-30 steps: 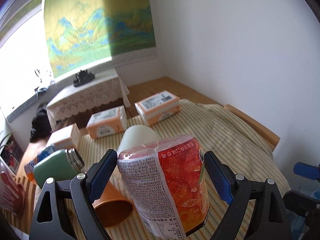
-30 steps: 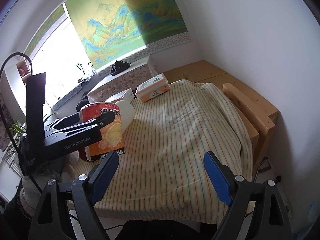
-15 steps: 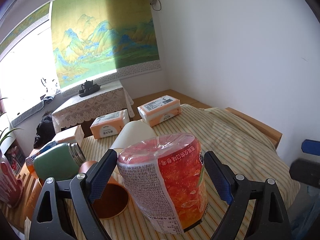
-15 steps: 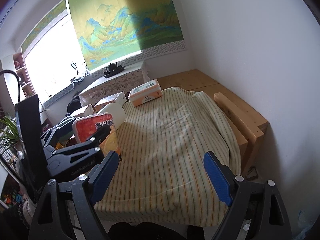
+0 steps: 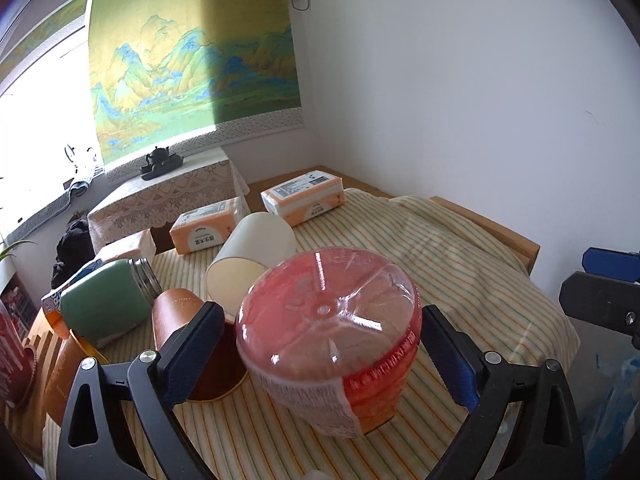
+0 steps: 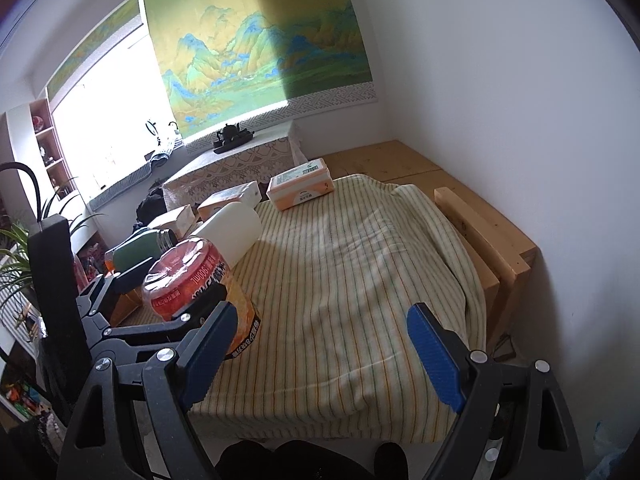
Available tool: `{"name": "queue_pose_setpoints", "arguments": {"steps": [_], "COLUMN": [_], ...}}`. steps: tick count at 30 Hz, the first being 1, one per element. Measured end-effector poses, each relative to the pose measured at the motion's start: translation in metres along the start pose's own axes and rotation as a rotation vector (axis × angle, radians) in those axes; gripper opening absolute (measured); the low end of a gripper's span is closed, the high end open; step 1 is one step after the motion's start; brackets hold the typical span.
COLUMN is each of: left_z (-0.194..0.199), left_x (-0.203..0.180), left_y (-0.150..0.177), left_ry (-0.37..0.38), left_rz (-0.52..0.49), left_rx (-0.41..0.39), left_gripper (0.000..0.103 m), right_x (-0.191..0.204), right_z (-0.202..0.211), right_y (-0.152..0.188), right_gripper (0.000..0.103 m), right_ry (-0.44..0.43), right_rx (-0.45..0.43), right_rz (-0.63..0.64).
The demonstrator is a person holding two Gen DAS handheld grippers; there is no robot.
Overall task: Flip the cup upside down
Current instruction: 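Lower the canister upright onto the table and open the left gripper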
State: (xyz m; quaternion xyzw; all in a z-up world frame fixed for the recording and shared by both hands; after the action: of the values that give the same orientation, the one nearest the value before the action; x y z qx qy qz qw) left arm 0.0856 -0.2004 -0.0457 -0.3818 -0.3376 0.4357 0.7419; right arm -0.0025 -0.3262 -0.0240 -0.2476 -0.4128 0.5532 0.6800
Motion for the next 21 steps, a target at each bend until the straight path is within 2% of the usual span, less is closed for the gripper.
{"name": "queue_pose_setpoints", "arguments": {"steps": [8, 12, 21], "left_z": [0.014, 0.03, 0.053], "left_x": [0.006, 0.014, 0.029], "left_y": [0.006, 0.008, 0.024], "left_ry": [0.027, 0.027, 0.044], "left_rz": [0.015, 0.038, 0.065], "left_rx": [0.005, -0.032, -0.003], "left_gripper": [0.102, 0.102, 0.102], "right_x": [0.013, 0.023, 0.035], "right_z": [0.011, 0.015, 0.02], "right_y": [0.001, 0.004, 0.012], "right_gripper": [0.084, 0.084, 0.084], "right_ry": [-0.003, 0.006, -0.009], "right_rx": [-0.015, -0.026, -0.03], "right_rz": [0.021, 0.053, 0.07]}}
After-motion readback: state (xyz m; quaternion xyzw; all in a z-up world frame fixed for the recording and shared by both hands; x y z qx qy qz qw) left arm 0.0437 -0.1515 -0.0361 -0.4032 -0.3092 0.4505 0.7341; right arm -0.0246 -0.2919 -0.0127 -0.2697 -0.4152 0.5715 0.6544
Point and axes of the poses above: each gripper's, at about its wrist camera, not at the fingertips, and z roughly against the way its jaws point, x to its left, y to its underside, the point moved 2 cm from there along -z, roughly the way its jaws point, and after that the axes turned 6 degrees about -y, right-handed, at the moved point
